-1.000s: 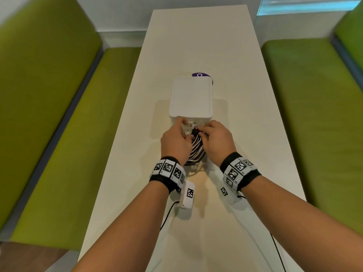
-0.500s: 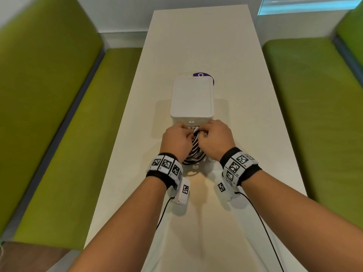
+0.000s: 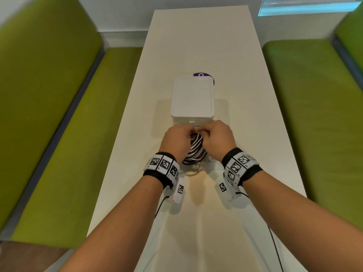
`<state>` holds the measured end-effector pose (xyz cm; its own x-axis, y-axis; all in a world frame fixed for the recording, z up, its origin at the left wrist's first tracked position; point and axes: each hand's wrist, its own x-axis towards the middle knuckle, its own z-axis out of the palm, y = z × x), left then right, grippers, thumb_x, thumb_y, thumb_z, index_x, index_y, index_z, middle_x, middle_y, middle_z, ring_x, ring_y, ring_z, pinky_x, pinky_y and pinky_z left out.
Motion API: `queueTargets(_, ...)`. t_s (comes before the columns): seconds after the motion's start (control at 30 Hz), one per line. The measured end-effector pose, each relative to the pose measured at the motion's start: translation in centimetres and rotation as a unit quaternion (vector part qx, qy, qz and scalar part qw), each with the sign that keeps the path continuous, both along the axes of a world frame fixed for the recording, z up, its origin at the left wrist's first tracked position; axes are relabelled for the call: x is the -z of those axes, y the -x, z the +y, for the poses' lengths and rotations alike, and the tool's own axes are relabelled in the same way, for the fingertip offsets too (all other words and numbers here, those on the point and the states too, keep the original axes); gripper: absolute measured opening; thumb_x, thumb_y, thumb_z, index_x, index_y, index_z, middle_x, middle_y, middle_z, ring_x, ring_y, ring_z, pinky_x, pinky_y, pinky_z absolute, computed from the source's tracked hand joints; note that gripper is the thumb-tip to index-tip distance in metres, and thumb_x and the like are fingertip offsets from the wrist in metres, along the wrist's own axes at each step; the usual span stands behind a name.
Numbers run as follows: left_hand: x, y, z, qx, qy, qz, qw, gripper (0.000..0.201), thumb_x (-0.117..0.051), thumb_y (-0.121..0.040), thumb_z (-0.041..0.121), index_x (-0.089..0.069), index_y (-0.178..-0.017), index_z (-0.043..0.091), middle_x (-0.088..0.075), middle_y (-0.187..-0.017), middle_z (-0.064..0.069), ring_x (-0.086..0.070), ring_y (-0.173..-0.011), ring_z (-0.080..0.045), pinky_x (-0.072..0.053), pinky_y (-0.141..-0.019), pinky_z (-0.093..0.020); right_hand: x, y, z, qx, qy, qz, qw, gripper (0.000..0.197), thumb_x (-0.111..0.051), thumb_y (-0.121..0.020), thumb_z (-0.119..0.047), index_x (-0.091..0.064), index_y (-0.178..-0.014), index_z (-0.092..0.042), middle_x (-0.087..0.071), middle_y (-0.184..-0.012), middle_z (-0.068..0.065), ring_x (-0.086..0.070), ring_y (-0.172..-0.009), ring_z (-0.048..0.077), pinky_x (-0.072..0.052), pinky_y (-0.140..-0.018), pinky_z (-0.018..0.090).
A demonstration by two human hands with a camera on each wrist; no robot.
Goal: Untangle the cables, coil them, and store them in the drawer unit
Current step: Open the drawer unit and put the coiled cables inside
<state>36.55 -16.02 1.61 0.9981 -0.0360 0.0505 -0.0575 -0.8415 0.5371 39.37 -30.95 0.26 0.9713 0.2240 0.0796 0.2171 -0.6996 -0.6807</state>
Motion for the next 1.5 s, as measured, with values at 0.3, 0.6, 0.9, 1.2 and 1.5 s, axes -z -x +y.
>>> queueTargets(0.3,2.2,5.1,1.9,0.182,-0.149,0.051,0.970,0.083,-0.048,-0.099,0.053,-0.003,-0.161,0.020,-0.015,-0.168,-0.005,-0.014,-0.154,-0.021,-0.006,-0.125,-0.033,1.2,4.2,-3.4,0.100,-0.079,0.087,0.988,0.017,-0.074,-0.088,-0.024,-0.063,-0.101,-0.023,-0.062,-0.091,0.001,-0.059,-0.076,0.014,-0.046,-0.067,0.021)
queueTargets(0.6,3.0,3.7,-0.1,0.139,-0.196,0.013,0.971,0.070,-0.048,-0.102,0.043,-0.019,-0.160,0.017,-0.027,-0.165,-0.009,-0.021,-0.153,-0.028,-0.018,-0.124,-0.039,1.9,5.1,-3.9,0.056,-0.103,0.121,0.986,0.028,-0.073,-0.082,-0.009,-0.064,-0.106,-0.022,-0.065,-0.083,-0.002,-0.064,-0.073,0.017,-0.050,-0.067,0.019)
queueTargets(0.9,3.9,3.7,0.0,0.147,-0.185,0.018,0.971,0.080,-0.018,-0.101,0.062,0.002,-0.161,0.012,-0.001,-0.170,-0.006,0.005,-0.156,-0.019,-0.003,-0.128,-0.038,0.7,4.0,-4.5,0.005,-0.001,0.081,0.997,0.040,-0.083,-0.079,-0.019,-0.062,-0.113,-0.019,-0.060,-0.099,-0.005,-0.058,-0.084,0.012,-0.043,-0.076,0.020)
queueTargets(1.2,3.2,3.7,1.2,0.185,-0.127,0.035,0.974,0.061,-0.035,-0.108,0.028,-0.008,-0.162,0.020,0.001,-0.170,-0.002,-0.001,-0.156,-0.020,-0.008,-0.127,-0.035,0.7,3.2,-2.8,-0.141,0.025,-0.036,0.989,0.017,-0.081,-0.079,-0.012,-0.072,-0.093,-0.017,-0.063,-0.101,-0.003,-0.059,-0.092,0.017,-0.053,-0.086,0.038)
queueTargets(1.5,1.1,1.7,1.9,0.154,-0.066,0.024,0.986,0.038,-0.046,-0.105,0.019,-0.058,-0.141,0.016,-0.048,-0.152,-0.001,-0.052,-0.134,-0.022,-0.040,-0.112,-0.034,0.9,4.4,-2.2,-0.149,0.057,-0.043,0.986,0.027,-0.076,-0.088,-0.022,-0.075,-0.112,-0.010,-0.062,-0.116,0.003,-0.064,-0.097,0.022,-0.052,-0.090,0.033)
